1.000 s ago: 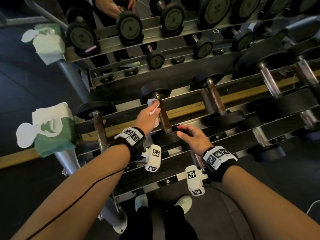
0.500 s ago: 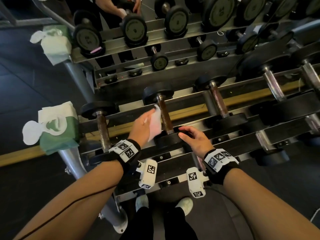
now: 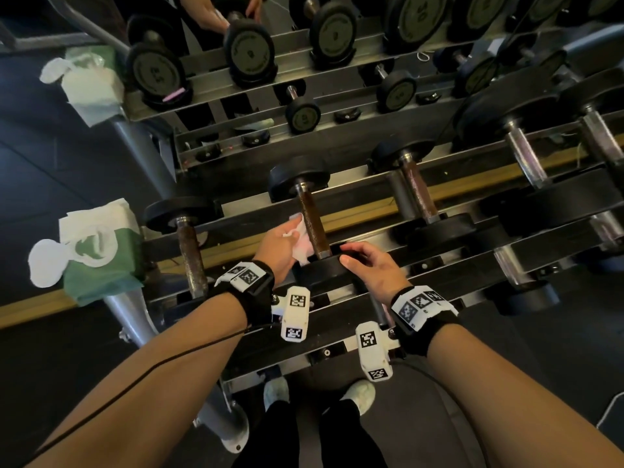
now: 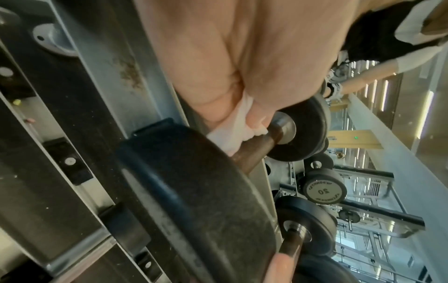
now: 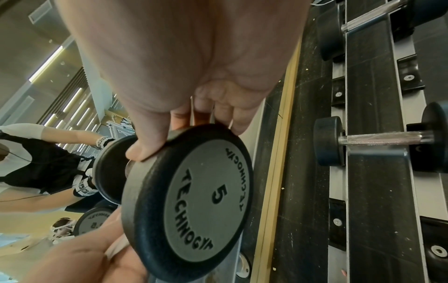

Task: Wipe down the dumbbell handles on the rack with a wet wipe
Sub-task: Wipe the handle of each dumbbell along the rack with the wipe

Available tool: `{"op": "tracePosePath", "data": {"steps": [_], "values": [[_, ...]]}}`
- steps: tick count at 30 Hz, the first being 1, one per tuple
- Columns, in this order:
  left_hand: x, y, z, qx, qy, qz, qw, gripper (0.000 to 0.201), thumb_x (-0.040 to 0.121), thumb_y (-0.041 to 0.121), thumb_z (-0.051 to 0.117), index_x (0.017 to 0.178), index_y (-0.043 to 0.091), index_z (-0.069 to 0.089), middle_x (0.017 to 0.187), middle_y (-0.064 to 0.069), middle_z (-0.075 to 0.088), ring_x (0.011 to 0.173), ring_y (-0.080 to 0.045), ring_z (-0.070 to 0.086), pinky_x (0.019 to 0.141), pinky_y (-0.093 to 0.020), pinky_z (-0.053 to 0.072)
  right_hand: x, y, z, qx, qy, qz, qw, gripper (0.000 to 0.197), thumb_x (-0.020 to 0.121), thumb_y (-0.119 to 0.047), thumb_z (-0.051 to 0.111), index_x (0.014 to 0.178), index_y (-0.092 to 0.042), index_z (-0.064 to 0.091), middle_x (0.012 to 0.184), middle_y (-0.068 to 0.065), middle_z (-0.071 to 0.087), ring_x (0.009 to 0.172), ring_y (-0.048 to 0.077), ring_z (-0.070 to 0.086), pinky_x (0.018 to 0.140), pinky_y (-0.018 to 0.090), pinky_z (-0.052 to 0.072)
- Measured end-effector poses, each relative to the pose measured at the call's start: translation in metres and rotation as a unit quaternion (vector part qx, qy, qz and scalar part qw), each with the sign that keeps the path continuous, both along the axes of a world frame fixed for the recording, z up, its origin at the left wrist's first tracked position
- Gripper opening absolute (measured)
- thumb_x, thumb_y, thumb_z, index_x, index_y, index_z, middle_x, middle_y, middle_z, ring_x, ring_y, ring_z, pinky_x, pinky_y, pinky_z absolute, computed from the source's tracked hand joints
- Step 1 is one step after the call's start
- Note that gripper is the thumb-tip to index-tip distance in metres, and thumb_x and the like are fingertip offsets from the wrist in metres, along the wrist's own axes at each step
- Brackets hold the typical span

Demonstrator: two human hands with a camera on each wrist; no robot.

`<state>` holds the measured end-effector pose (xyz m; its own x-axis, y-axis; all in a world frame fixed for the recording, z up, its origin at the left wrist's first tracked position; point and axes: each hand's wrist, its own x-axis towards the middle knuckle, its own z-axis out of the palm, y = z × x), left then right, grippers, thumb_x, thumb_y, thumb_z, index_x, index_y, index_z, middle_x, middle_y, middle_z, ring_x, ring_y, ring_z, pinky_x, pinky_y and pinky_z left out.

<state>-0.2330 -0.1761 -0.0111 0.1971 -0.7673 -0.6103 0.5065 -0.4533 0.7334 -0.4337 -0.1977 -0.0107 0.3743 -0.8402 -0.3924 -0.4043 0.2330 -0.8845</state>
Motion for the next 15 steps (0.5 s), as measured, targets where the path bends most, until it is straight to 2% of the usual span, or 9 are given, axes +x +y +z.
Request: {"op": "tracePosePath", "data": {"steps": [1, 2, 4, 7, 9, 10, 13, 15], "values": [[0.000, 0.007, 0.000, 0.002, 0.013, -0.013, 1.000, 0.042, 0.105, 0.004, 0.035, 0.142, 0.016, 0.051, 0.136, -0.011, 0.058, 0.115, -0.022, 0.064, 0.082, -0.033, 0.059, 0.000, 0.000, 0.000, 0.000, 0.000, 0.003, 1.000, 0.018, 0.091, -0.031, 0.066, 0.102, -0.045, 0.064, 0.107, -0.017, 0.066, 0.104, 0.003, 0.061, 0.096, 0.033, 0.050], [0.000, 0.013, 0.001, 0.008, 0.013, -0.029, 0.999, 0.042, 0.105, 0.004, 0.034, 0.142, 0.016, 0.051, 0.134, -0.009, 0.059, 0.113, -0.021, 0.065, 0.081, -0.032, 0.059, 0.000, 0.000, -0.001, 0.001, -0.001, 0.004, 1.000, 0.018, 0.091, -0.031, 0.066, 0.102, -0.045, 0.064, 0.107, -0.017, 0.066, 0.104, 0.004, 0.061, 0.097, 0.035, 0.051], [0.004, 0.020, 0.006, 0.014, 0.006, -0.055, 0.998, 0.041, 0.106, 0.005, 0.034, 0.140, 0.016, 0.054, 0.129, -0.008, 0.062, 0.112, -0.021, 0.065, 0.088, -0.034, 0.056, -0.001, -0.001, -0.001, 0.008, -0.006, 0.005, 1.000, 0.018, 0.090, -0.031, 0.067, 0.104, -0.043, 0.065, 0.109, -0.013, 0.067, 0.105, 0.008, 0.063, 0.098, 0.039, 0.051], [0.012, 0.014, 0.013, 0.013, 0.009, -0.005, 1.000, 0.037, 0.106, 0.007, 0.036, 0.128, 0.019, 0.063, 0.122, -0.008, 0.064, 0.108, -0.026, 0.066, 0.092, -0.042, 0.056, -0.002, -0.004, 0.000, 0.014, -0.001, 0.013, 1.000, 0.018, 0.090, -0.032, 0.067, 0.106, -0.040, 0.065, 0.111, -0.009, 0.068, 0.107, 0.011, 0.063, 0.100, 0.043, 0.051], [0.012, 0.004, 0.016, 0.019, -0.002, 0.034, 0.999, 0.033, 0.105, 0.008, 0.040, 0.122, 0.020, 0.066, 0.125, -0.008, 0.061, 0.108, -0.026, 0.065, 0.096, -0.045, 0.054, -0.002, -0.005, -0.001, 0.011, 0.004, 0.021, 1.000, 0.018, 0.090, -0.033, 0.067, 0.106, -0.041, 0.065, 0.111, -0.010, 0.067, 0.108, 0.009, 0.062, 0.100, 0.041, 0.050], [0.008, 0.001, 0.018, 0.022, -0.007, 0.040, 0.999, 0.033, 0.104, 0.007, 0.041, 0.124, 0.021, 0.065, 0.126, -0.008, 0.060, 0.106, -0.025, 0.065, 0.096, -0.044, 0.055, -0.002, -0.006, -0.001, 0.010, 0.005, 0.022, 1.000, 0.018, 0.090, -0.033, 0.067, 0.105, -0.042, 0.065, 0.111, -0.011, 0.067, 0.107, 0.008, 0.062, 0.100, 0.040, 0.050], [-0.005, 0.002, 0.019, 0.005, -0.013, 0.000, 1.000, 0.046, 0.105, 0.003, 0.036, 0.141, 0.023, 0.053, 0.126, -0.003, 0.060, 0.107, -0.018, 0.066, 0.087, -0.035, 0.059, -0.002, -0.004, -0.003, 0.011, -0.002, 0.012, 1.000, 0.017, 0.089, -0.032, 0.068, 0.104, -0.042, 0.066, 0.111, -0.009, 0.068, 0.108, 0.010, 0.063, 0.101, 0.040, 0.049], [-0.008, 0.010, 0.017, 0.000, -0.012, -0.029, 1.000, 0.049, 0.103, 0.001, 0.036, 0.143, 0.025, 0.050, 0.125, -0.001, 0.063, 0.109, -0.017, 0.066, 0.086, -0.034, 0.058, -0.001, -0.002, -0.004, 0.012, -0.007, 0.003, 1.000, 0.017, 0.089, -0.032, 0.068, 0.104, -0.041, 0.066, 0.112, -0.008, 0.068, 0.109, 0.012, 0.063, 0.101, 0.042, 0.049]]}}
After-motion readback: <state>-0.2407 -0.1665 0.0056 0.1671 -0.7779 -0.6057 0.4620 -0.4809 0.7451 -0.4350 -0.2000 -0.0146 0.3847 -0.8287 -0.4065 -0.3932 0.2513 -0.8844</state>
